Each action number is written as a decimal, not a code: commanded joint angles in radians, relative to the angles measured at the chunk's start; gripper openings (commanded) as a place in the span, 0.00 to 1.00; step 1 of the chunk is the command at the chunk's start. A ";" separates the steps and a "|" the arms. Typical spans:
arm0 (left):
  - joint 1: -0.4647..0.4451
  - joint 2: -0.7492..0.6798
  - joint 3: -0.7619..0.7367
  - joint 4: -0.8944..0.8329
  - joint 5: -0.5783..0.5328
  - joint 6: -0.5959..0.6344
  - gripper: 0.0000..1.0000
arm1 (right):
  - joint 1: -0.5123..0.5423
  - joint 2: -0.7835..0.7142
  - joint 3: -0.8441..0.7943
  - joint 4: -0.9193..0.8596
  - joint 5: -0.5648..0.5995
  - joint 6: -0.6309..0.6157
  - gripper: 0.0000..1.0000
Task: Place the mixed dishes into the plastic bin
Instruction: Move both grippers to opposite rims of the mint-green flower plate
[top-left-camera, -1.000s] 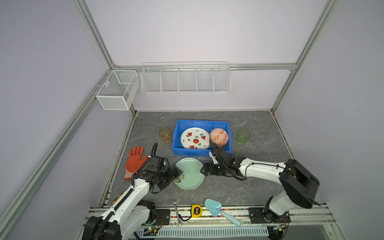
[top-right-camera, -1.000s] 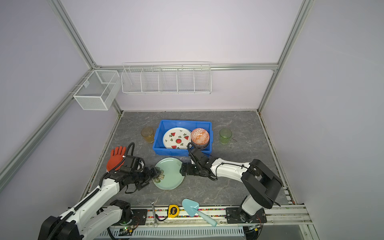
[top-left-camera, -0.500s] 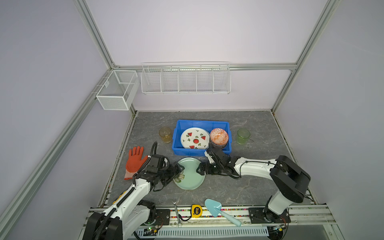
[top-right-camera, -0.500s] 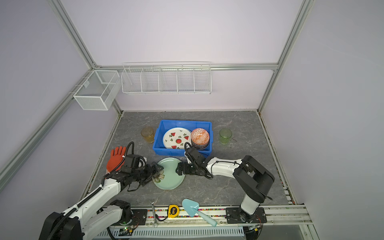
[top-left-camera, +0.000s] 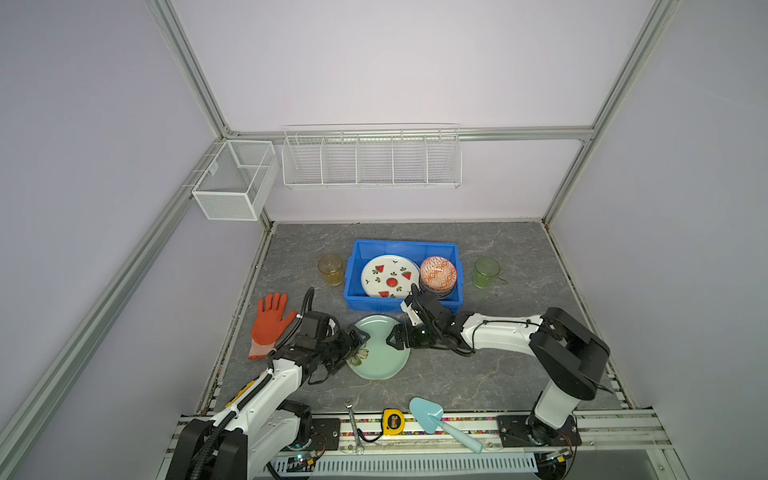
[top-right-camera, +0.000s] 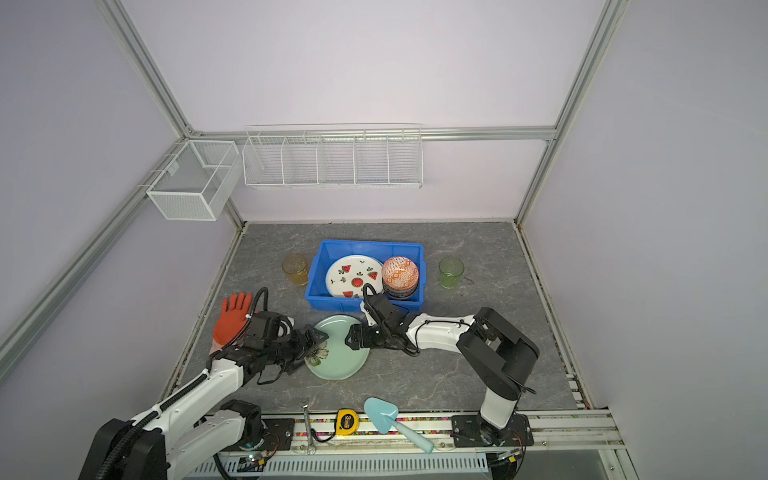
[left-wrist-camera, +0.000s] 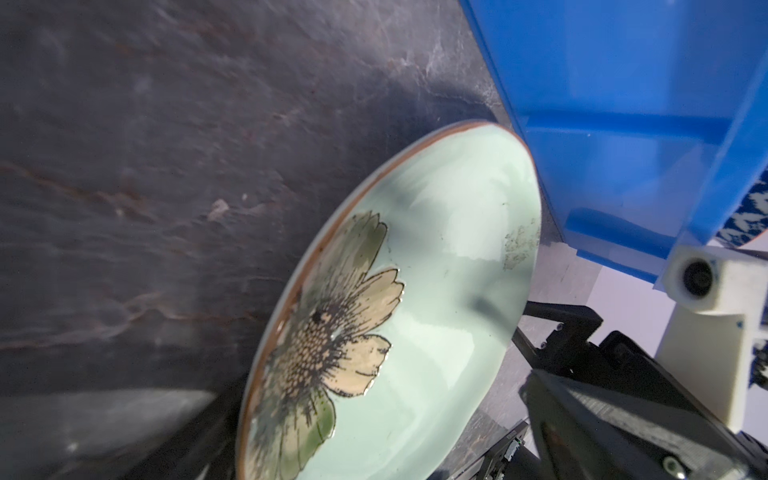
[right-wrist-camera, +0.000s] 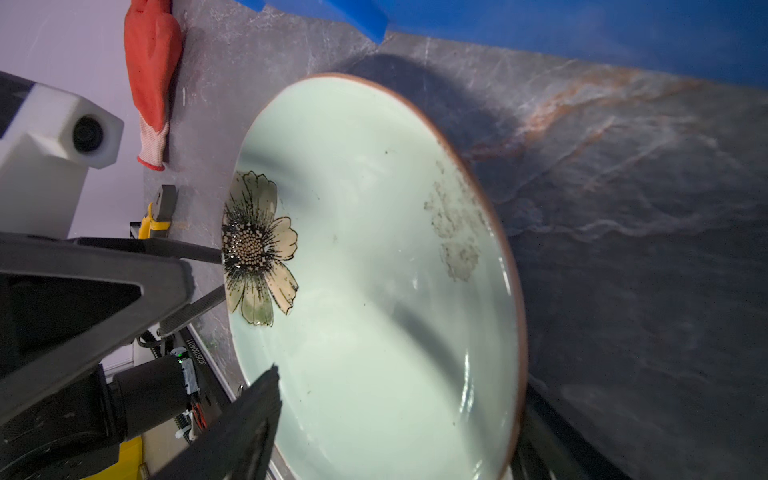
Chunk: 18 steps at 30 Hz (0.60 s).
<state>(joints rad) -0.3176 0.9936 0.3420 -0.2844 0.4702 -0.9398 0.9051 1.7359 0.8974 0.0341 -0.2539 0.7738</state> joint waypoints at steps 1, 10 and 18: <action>-0.003 0.007 -0.003 0.071 0.027 -0.037 0.98 | 0.009 -0.007 0.009 0.057 -0.023 0.006 0.81; -0.036 0.032 -0.010 0.110 0.014 -0.061 0.98 | 0.009 -0.037 -0.006 0.129 -0.050 0.029 0.77; -0.095 0.079 -0.018 0.160 -0.014 -0.089 0.98 | 0.009 -0.042 -0.057 0.223 -0.062 0.093 0.70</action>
<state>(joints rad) -0.3820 1.0504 0.3420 -0.1783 0.4484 -0.9947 0.9047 1.7248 0.8562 0.1184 -0.2562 0.8146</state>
